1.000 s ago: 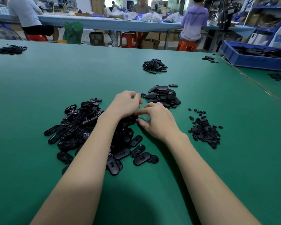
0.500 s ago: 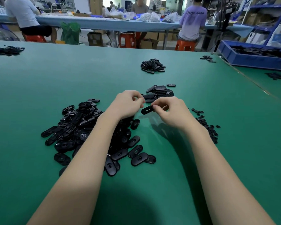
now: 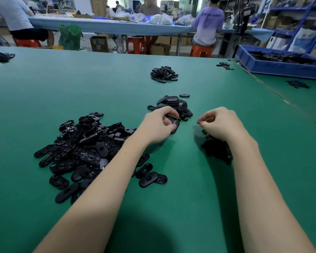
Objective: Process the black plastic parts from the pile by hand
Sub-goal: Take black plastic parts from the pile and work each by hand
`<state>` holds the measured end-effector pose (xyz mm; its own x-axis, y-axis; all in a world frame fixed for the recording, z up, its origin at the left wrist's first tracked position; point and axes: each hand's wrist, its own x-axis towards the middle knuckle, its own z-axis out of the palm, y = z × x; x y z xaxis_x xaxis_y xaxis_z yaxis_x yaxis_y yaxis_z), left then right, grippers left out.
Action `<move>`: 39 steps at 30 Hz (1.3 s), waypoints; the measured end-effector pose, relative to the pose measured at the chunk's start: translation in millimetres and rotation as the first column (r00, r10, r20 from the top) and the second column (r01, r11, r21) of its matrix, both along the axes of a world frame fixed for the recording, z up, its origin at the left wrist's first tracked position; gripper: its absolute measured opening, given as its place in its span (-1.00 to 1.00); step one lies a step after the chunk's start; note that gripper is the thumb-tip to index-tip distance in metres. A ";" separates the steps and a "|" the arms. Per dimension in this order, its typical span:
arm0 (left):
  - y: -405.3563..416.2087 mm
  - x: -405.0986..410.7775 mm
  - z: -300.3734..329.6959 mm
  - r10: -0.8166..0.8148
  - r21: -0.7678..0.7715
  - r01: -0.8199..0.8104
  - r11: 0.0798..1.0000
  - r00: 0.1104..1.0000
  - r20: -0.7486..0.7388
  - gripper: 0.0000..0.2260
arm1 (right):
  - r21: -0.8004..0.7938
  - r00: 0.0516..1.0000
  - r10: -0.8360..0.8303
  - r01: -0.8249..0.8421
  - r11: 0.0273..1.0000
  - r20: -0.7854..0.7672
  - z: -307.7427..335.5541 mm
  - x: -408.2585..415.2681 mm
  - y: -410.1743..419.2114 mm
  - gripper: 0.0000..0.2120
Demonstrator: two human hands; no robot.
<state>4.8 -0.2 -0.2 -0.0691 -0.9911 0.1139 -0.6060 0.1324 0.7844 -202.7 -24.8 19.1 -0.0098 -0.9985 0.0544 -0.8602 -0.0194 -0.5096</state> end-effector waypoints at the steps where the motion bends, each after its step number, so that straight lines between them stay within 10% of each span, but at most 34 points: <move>1: -0.1 -0.1 -0.9 -0.001 0.003 0.001 1.000 1.000 -0.009 -0.79 | 0.015 1.000 -0.023 0.023 1.000 -0.015 -0.6 -2.4 0.9 -0.82; 22: -1.9 2.2 -8.8 0.017 0.086 -0.003 0.996 0.986 -0.165 -0.69 | 0.057 0.977 -0.196 0.201 0.978 -0.084 -4.4 4.8 6.5 -0.88; 29: -2.6 3.4 -10.2 0.019 0.104 0.003 0.995 0.979 -0.203 -0.77 | 0.074 0.902 -0.020 -0.013 0.997 0.430 4.7 6.4 8.4 -0.98; 39: -0.4 1.8 -5.4 -0.005 0.102 0.033 0.994 0.963 -0.271 -0.84 | 0.176 0.806 0.006 -0.136 0.975 0.592 -0.9 21.5 8.1 -0.96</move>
